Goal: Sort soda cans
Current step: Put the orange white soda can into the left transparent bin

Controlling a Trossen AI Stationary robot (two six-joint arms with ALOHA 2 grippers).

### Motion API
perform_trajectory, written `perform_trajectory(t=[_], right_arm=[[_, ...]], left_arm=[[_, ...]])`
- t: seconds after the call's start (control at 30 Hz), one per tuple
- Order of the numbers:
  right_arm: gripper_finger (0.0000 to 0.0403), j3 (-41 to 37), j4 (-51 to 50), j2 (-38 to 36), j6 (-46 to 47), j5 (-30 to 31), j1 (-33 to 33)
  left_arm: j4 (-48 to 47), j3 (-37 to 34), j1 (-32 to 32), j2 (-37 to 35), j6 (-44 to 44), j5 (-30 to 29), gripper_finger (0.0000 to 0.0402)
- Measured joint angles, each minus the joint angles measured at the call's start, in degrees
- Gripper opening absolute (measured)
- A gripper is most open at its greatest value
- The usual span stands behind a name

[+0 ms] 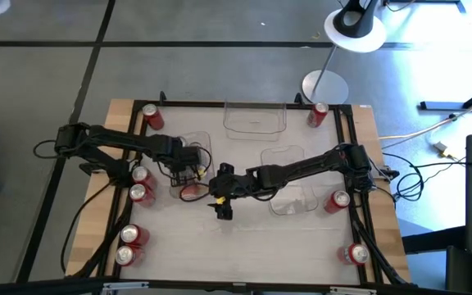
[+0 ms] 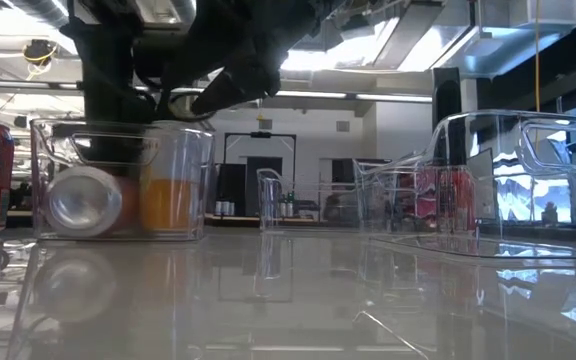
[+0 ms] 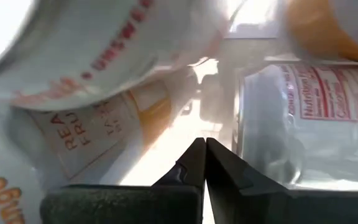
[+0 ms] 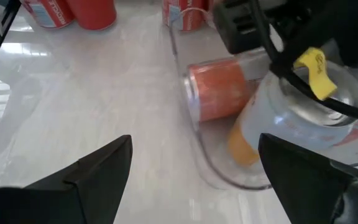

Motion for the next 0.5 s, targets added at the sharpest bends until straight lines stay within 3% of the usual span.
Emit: perform_trajectory(t=[0.3, 0.5], right_arm=[[0.0347, 0.0, 0.0, 0.0, -0.1, 0.0, 0.0], [0.0347, 0.0, 0.0, 0.0, -0.1, 0.0, 0.0]], left_arm=[[1.3, 0.2, 0.1, -3.6, 2.0, 11.2, 0.0001], [3.6, 0.3, 0.3, -4.9, 0.8, 13.8, 0.0001]])
